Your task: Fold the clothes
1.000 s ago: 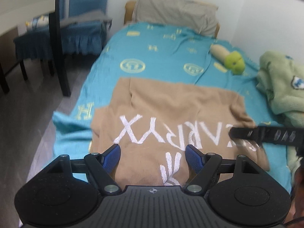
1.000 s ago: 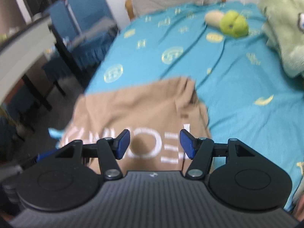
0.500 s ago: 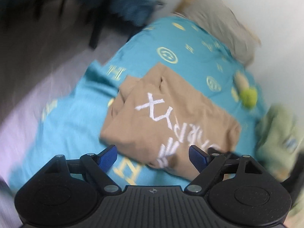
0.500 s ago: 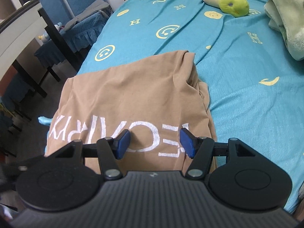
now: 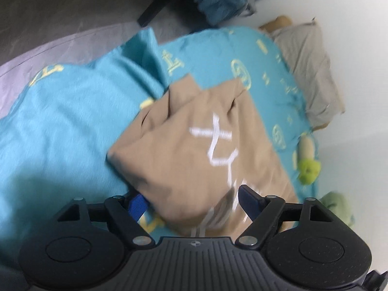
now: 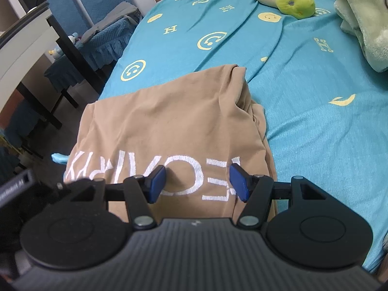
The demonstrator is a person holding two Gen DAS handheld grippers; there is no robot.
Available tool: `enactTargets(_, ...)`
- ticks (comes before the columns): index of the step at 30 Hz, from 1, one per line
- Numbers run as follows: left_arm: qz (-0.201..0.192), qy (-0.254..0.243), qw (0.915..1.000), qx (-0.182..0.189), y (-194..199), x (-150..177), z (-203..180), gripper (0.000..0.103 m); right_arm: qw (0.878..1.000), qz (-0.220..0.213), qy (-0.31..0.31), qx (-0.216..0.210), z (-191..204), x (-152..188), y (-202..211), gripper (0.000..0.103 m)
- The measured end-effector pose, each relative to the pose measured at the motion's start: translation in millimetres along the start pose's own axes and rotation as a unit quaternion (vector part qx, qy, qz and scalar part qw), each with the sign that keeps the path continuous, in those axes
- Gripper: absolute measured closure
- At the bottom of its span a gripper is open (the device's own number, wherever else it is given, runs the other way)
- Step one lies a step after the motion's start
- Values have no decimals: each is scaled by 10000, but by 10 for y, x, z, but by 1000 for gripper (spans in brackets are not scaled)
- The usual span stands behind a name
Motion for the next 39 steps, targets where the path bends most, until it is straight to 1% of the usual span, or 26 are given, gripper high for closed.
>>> enactTargets(2, -158, 7, 9993, 348, 52, -3, 5, 26, 10000, 0, -3, 25, 8, -4, -5, 42)
enactTargets(4, -356, -34, 9965, 759, 129, -1, -19, 27, 10000, -7, -7, 62, 18, -9, -13, 42)
enactTargets(5, -442, -69, 9948, 914, 160, 6, -36, 31, 10000, -14, -11, 79, 23, -13, -16, 42)
enactTargets(8, -498, -180, 9954, 804, 136, 63, -51, 32, 9999, -35, -22, 129, 38, -25, -24, 41)
enactTargets(9, -486, -219, 9960, 719, 115, 79, -54, 33, 9999, -37, -10, 145, 45, -26, -28, 41)
enactTargets(10, -399, -241, 9975, 528, 68, 82, -40, 33, 9999, -37, 8, 160, 53, -27, -32, 41)
enactTargets(13, -231, -50, 9992, 324, -36, 61, 63, 33, 9997, -85, 109, 224, 85, -4, -13, 41)
enactTargets(15, -268, 115, 9990, 337, -77, 43, 125, 34, 9996, -96, 145, 242, 92, -1, -10, 41)
enactTargets(16, -360, 266, 9981, 429, -74, 35, 164, 35, 9995, -99, 153, 249, 93, -3, -7, 41)
enactTargets(18, -460, 580, 9959, 528, -59, 13, 276, 53, 9992, -132, 214, 306, 103, -22, 8, 42)
enactTargets(20, -512, 829, 9936, 575, -36, -3, 375, 61, 9986, -227, 277, 388, 126, -27, 62, 42)
enactTargets(21, -537, 872, 9927, 644, -22, -3, 389, 68, 9983, -301, 271, 427, 139, -30, 112, 42)
enactTargets(23, -585, 822, 9919, 772, 3, -23, 375, 74, 9984, -477, 101, 268, 134, -51, 262, 41)
enactTargets(25, -631, 689, 9921, 835, 15, -34, 328, 77, 9982, -514, -244, -205, 82, -73, 403, 40)
enactTargets(26, -648, 619, 9923, 856, 21, -30, 302, 78, 9966, -452, -485, -493, 43, -75, 451, 27)
enactTargets(27, -661, 561, 9924, 877, 32, -20, 281, 78, 9934, -369, -760, -770, -10, -73, 483, 20)
enactTargets(28, -671, 507, 9924, 893, 44, -9, 261, 78, 9896, -234, -1009, -996, -53, -56, 491, 18)
enactTargets(30, -675, 466, 9926, 893, 50, -9, 233, 78, 9797, 109, -1454, -1373, -117, -3, 465, 18)
enactTargets(33, -672, 481, 9926, 890, 25, -26, 213, 78, 9591, 734, -2034, -1827, -182, 107, 351, 16)
enactTargets(34, -672, 486, 9926, 892, 24, -32, 212, 78, 9484, 977, -2274, -1981, -201, 154, 282, 16)
enactTargets(35, -675, 481, 9926, 891, 31, -28, 215, 78, 9346, 1285, -2524, -2152, -204, 209, 189, 16)
enactTargets(37, -684, 466, 9925, 899, 56, -18, 233, 78, 9002, 1881, -3024, -2506, -198, 329, -14, 16)
enactTargets(39, -690, 447, 9923, 928, 47, -35, 230, 79, 8702, 2239, -3481, -2672, -166, 474, -169, 16)
Point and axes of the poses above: each gripper's, at about its wrist camera, not at the fingertips, and y roughly against the way its jaws point, z to its left, x to its underside, the point moved 2 cm from there along -y, roughly the way its jaws point, and after that the axes turned 11 degrees about x, right-handed, at the moved point
